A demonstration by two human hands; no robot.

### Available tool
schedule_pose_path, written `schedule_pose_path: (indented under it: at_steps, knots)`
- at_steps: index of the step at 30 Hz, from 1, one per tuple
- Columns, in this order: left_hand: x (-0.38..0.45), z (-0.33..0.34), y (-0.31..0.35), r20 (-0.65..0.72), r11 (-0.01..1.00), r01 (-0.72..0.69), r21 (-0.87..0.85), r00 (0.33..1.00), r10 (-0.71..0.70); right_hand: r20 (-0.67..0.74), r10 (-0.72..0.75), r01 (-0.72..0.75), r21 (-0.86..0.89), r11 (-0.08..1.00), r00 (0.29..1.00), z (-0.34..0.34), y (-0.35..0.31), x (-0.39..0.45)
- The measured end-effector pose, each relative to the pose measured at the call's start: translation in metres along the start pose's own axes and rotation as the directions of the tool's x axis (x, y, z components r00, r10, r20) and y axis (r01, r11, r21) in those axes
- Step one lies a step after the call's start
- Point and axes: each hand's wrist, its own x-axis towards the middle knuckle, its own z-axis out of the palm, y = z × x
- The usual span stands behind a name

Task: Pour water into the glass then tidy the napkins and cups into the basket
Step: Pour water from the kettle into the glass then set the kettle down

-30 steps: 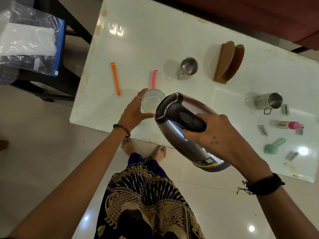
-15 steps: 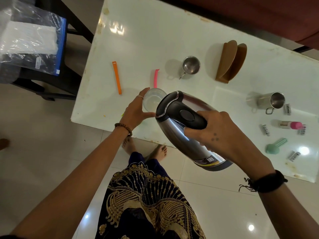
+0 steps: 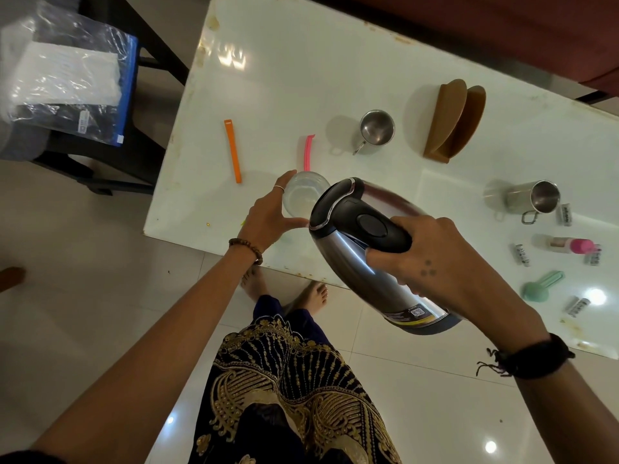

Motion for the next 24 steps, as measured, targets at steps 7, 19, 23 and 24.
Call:
schedule_pose_path:
  at_steps: [7, 19, 23, 24]
  knots:
    - [-0.0002, 0.0002, -0.0001, -0.007, 1.0, -0.003, 0.005, 1.0, 0.003, 0.012, 0.02, -0.02, -0.01, 1.0, 1.0, -0.0002, -0.002, -0.0017]
    - [0.0003, 0.0008, -0.002, -0.005, 1.0, -0.014, 0.02, 1.0, 0.014, 0.004, 0.026, -0.026, -0.007, 1.0, 1.0, -0.0011, -0.0048, -0.0029]
    - [0.0004, 0.0004, -0.0023, -0.008, 1.0, -0.019, 0.025, 1.0, 0.019, 0.007, 0.031, -0.031, -0.014, 0.999, 0.999, -0.0013, -0.0064, -0.0025]
    - [0.0005, 0.0006, -0.0024, -0.006, 1.0, -0.021, 0.024, 1.0, 0.021, 0.01, 0.034, -0.034, -0.017, 0.999, 0.999, -0.0015, -0.0067, -0.0024]
